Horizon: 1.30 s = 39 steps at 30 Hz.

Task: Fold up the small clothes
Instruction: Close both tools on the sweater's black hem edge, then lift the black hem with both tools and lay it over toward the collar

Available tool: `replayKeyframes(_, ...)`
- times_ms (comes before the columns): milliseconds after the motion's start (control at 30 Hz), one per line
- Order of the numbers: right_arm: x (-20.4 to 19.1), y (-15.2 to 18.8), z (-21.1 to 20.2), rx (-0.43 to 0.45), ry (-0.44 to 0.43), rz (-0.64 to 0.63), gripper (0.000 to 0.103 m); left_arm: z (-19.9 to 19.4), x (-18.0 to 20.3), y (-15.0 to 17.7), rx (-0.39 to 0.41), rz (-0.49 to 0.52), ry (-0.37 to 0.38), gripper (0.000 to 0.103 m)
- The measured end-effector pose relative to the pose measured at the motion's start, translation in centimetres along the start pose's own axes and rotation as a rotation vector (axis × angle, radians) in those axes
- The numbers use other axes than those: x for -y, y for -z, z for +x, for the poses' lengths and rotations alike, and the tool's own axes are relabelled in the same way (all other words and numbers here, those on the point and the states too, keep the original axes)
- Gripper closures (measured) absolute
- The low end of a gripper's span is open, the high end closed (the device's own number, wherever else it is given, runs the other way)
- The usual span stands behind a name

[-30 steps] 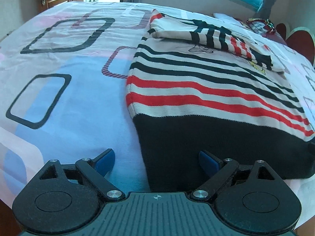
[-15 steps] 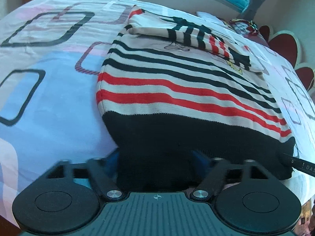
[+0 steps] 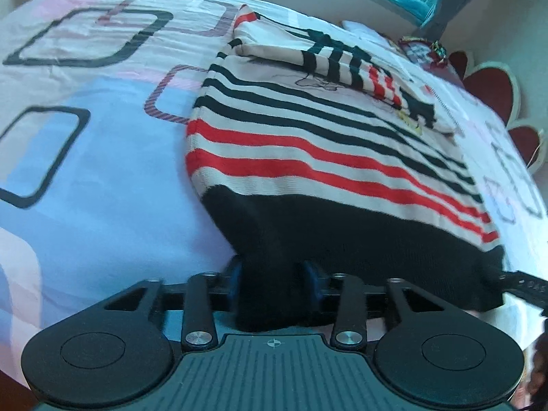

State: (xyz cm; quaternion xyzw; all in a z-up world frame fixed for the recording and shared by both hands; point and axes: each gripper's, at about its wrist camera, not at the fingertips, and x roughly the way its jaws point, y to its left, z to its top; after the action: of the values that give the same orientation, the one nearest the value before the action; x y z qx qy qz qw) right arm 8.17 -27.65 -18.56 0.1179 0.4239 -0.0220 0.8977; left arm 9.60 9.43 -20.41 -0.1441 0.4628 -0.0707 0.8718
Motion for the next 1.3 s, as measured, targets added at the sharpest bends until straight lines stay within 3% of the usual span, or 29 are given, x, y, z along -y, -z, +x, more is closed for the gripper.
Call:
replayKeyframes(67,0.2,-0.1,0.4,-0.001,-0.023,0.035,0.056,0.1,0.4,0.1,0.003,-0.003,0.018,0.047)
replayKeyframes(133,-0.3,0.0,0.5,-0.010,-0.046,0.022,0.068,0.2,0.9,0.1,0.007,0.010,0.026,0.048)
replayKeyframes(167,-0.8,0.1,0.5,-0.020,-0.050,-0.010,0.073,0.1,1.0,0.2,0.006,0.013,0.036,0.055)
replayKeyframes(200,-1.2,0.4,0.5,-0.025,-0.043,-0.029,0.078,0.1,1.0,0.2,0.000,0.011,0.048,0.074)
replayKeyframes(233,-1.3,0.6,0.4,-0.027,-0.041,-0.035,0.082,0.2,1.0,0.2,-0.012,0.011,0.057,0.081)
replayKeyframes(300,-1.1,0.7,0.1,-0.036,-0.048,-0.017,0.089,0.5,0.9,0.4,-0.012,0.014,0.059,0.082)
replayKeyframes(467,-1.1,0.6,0.5,-0.034,-0.047,-0.013,0.085,0.9,1.6,-0.2,0.001,0.056,0.062,0.083)
replayKeyframes(500,-1.2,0.5,0.5,-0.039,-0.048,-0.010,0.082,0.9,1.9,-0.2,0.004,0.070,0.063,0.092)
replayKeyframes(533,-1.2,0.4,0.5,-0.047,-0.058,-0.012,0.092,0.7,2.0,-0.4,0.010,0.081,0.068,0.092)
replayKeyframes(667,-0.6,-0.2,-0.4,-0.028,-0.109,0.031,0.093,-0.3,2.6,-1.7,0.059,0.119,0.097,0.092)
replayKeyframes(833,-1.2,-2.2,-2.4,0.088,-0.140,0.009,0.093,-1.4,3.8,-5.1,0.158,0.150,0.123,0.092)
replayKeyframes(1067,-2.5,-7.9,-2.6,0.228,-0.181,-0.022,0.093,-0.9,5.6,-11.5,0.293,0.170,0.124,0.092)
replayKeyframes(1300,-3.7,-14.9,1.2,0.296,-0.207,-0.023,0.093,3.1,6.9,-18.1,0.346,0.157,0.090,0.092)
